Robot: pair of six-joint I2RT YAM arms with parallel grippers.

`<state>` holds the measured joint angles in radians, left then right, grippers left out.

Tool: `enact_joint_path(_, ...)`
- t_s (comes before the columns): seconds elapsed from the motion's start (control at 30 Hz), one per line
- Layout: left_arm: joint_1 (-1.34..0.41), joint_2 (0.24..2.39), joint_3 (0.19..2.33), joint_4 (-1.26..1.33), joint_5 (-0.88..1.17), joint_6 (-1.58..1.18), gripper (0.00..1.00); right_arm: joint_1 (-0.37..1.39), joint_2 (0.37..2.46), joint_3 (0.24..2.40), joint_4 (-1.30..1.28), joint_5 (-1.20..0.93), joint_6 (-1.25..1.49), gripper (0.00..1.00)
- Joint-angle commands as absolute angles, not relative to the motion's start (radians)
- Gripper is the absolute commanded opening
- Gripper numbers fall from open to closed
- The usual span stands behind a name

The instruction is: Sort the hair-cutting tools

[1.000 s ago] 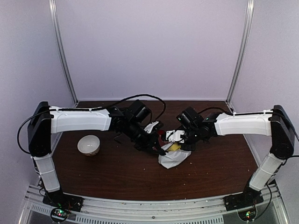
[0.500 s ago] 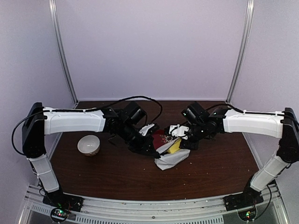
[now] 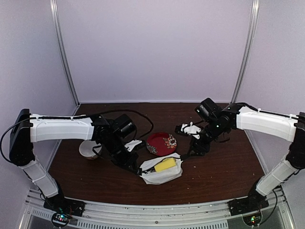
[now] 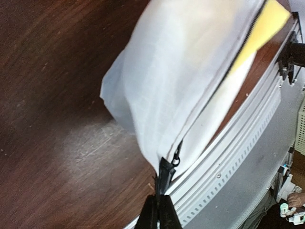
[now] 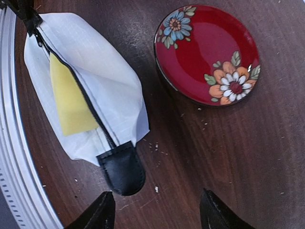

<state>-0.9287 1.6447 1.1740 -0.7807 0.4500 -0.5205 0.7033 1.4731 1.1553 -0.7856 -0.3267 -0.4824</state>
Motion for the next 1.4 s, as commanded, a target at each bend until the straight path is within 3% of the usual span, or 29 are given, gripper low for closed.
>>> enact_joint_path(0.0, -0.906, 1.605, 1.164, -0.893, 0.291, -0.492, 0.00, 0.632, 1.551, 1.216, -0.817, -0.513, -0.368, 0.62)
enact_joint_path(0.1, -0.897, 1.607, 1.191, -0.939, 0.211, -0.467, 0.00, 0.555, 1.617, 1.250, -0.847, -0.691, -0.315, 0.63)
enact_joint_path(0.23, -0.907, 1.580, 1.257, -0.937, 0.189, -0.437, 0.29, 0.521, 1.682, 1.258, -0.915, -0.883, -0.300, 0.66)
enact_joint_path(0.4, -1.022, 1.497, 1.350, -0.845, 0.062, -0.282, 0.41, 0.514, 1.683, 1.201, -0.932, -1.068, -0.303, 0.67)
enact_joint_path(0.77, -1.254, 1.585, 1.375, -0.578, -0.112, 0.142, 0.45, 0.561, 1.661, 1.087, -0.872, -1.116, -0.265, 0.66)
enact_joint_path(1.03, -1.281, 1.720, 1.385, -0.514, -0.134, 0.217, 0.46, 0.605, 1.734, 1.135, -0.906, -1.171, -0.289, 0.47)
enact_joint_path(1.23, -1.288, 1.782, 1.402, -0.516, -0.142, 0.228, 0.45, 0.615, 1.748, 1.136, -0.904, -1.166, -0.290, 0.43)
enact_joint_path(1.37, -1.288, 1.808, 1.408, -0.529, -0.146, 0.234, 0.41, 0.617, 1.765, 1.145, -0.897, -1.170, -0.283, 0.33)
